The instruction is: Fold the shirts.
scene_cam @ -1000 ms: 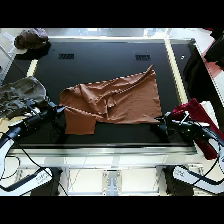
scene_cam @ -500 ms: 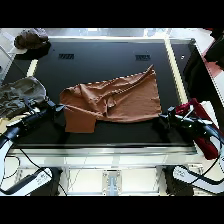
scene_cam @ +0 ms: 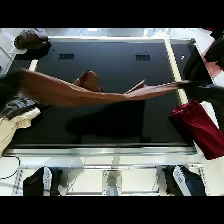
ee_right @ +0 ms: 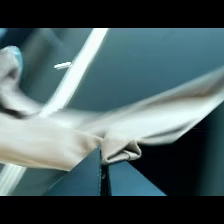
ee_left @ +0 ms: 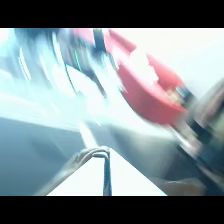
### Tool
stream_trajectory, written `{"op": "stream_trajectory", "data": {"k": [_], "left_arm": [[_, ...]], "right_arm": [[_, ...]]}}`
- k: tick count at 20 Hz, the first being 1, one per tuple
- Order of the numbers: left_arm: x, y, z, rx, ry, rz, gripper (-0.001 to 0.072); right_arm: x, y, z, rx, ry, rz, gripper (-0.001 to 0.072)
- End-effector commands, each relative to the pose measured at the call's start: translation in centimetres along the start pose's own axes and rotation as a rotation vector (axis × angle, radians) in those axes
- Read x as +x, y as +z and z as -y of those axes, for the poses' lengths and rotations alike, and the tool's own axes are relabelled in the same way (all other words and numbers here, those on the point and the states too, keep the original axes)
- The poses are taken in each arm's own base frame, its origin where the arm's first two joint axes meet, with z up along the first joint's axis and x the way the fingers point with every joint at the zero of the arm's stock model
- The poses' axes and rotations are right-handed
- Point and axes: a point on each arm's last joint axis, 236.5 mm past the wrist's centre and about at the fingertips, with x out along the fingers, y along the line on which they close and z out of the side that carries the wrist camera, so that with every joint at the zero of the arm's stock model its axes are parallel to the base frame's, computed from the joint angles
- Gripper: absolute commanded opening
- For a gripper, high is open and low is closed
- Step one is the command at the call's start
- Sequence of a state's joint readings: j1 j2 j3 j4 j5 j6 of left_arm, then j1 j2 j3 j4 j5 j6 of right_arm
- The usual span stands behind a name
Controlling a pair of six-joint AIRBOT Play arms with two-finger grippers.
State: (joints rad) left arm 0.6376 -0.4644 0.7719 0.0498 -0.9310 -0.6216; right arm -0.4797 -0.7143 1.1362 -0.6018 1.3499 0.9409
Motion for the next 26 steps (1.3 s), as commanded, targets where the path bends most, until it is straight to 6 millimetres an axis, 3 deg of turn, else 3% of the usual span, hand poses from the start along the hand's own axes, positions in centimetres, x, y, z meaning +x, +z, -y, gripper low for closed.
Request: {"op": "stream_trajectory", "data": {"k": [1, 4, 5, 7, 10, 12, 14, 16, 19, 21, 22, 24, 26], "left_arm": [[-5.3, 10.7, 5.8, 0.310, 0.196, 0.212, 0.0008], [-7.1, 15.5, 6.4, 0.527, 0.408, 0.174, 0.0008], [-6.9, 16.4, 6.6, 0.530, 0.422, 0.149, 0.0008], [-5.2, 15.6, 6.7, 0.475, 0.348, 0.028, 0.0008], [-2.0, 12.9, 4.8, 0.280, 0.159, -0.104, 0.0008], [-0.5, 10.8, 1.7, 0.170, 0.105, -0.199, 0.0008], [1.7, 7.2, -1.3, 0.058, 0.034, -0.336, 0.0007], [4.6, 1.4, -4.2, 0.005, 0.006, -0.516, 0.0007], [9.6, -10.6, -10.6, 0.035, 0.115, -0.833, 0.0007], [14.1, -16.2, -15.3, 0.045, 0.244, -0.863, 0.0008], [16.7, -17.9, -16.7, 0.018, 0.282, -0.812, 0.0008], [20.7, -19.5, -18.7, 0.023, 0.324, -0.700, 0.0008], [22.7, -20.0, -19.6, 0.037, 0.330, -0.660, 0.0008]], "right_arm": [[-10.7, 7.0, -5.6, -0.340, -0.335, 0.209, 0.0013], [-20.0, 14.9, -10.2, -0.555, -0.581, 0.527, 0.0010], [-21.6, 16.4, -11.2, -0.580, -0.606, 0.581, 0.0010], [-20.7, 17.3, -10.5, -0.549, -0.574, 0.552, 0.0010], [-13.6, 15.4, -4.7, -0.337, -0.414, 0.335, 0.0012], [-7.6, 13.5, -1.0, -0.174, -0.250, 0.184, 0.0012], [-2.2, 11.5, 1.3, -0.015, -0.047, 0.076, 0.0011], [2.8, 8.8, 4.5, 0.085, 0.020, -0.043, 0.0012], [11.2, 1.8, 8.8, 0.138, 0.003, -0.294, 0.0012], [16.9, -1.9, 11.4, 0.135, -0.039, -0.384, 0.0013], [19.9, -2.5, 12.4, 0.145, -0.058, -0.374, 0.0013], [25.0, -1.8, 14.7, 0.181, -0.123, -0.258, 0.0012], [27.9, -0.1, 16.7, 0.198, -0.185, -0.134, 0.0012]]}}
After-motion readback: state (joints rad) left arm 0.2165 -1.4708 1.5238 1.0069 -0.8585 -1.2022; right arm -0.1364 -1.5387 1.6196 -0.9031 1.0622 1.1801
